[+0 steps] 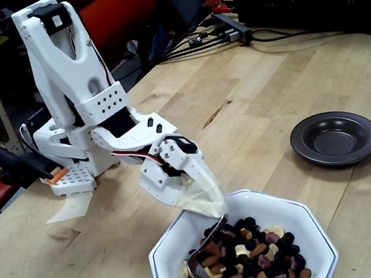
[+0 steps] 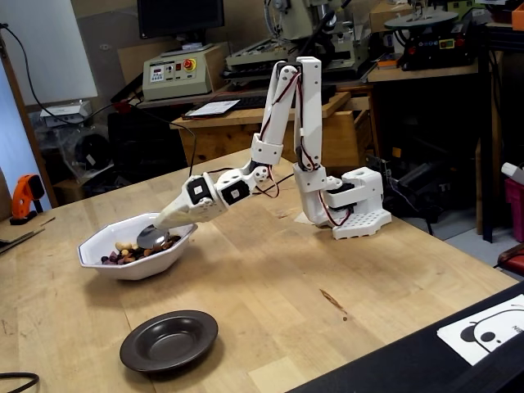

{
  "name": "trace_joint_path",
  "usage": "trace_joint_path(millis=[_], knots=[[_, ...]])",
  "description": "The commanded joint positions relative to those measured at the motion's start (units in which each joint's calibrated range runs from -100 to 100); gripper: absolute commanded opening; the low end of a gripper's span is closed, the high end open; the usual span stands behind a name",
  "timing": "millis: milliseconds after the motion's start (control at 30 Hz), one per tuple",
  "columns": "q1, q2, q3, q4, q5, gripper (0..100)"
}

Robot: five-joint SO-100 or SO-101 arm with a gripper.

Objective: Use spoon to transfer food from the white bowl to brown plate

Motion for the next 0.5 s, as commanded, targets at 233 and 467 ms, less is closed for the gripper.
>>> trace_joint_path(millis=[233,467], knots=[[-7.64,-0.47,-0.99,-0.54,-11.72,4],[-7.49,-0.47,-1.08,-0.62,-15.19,4]])
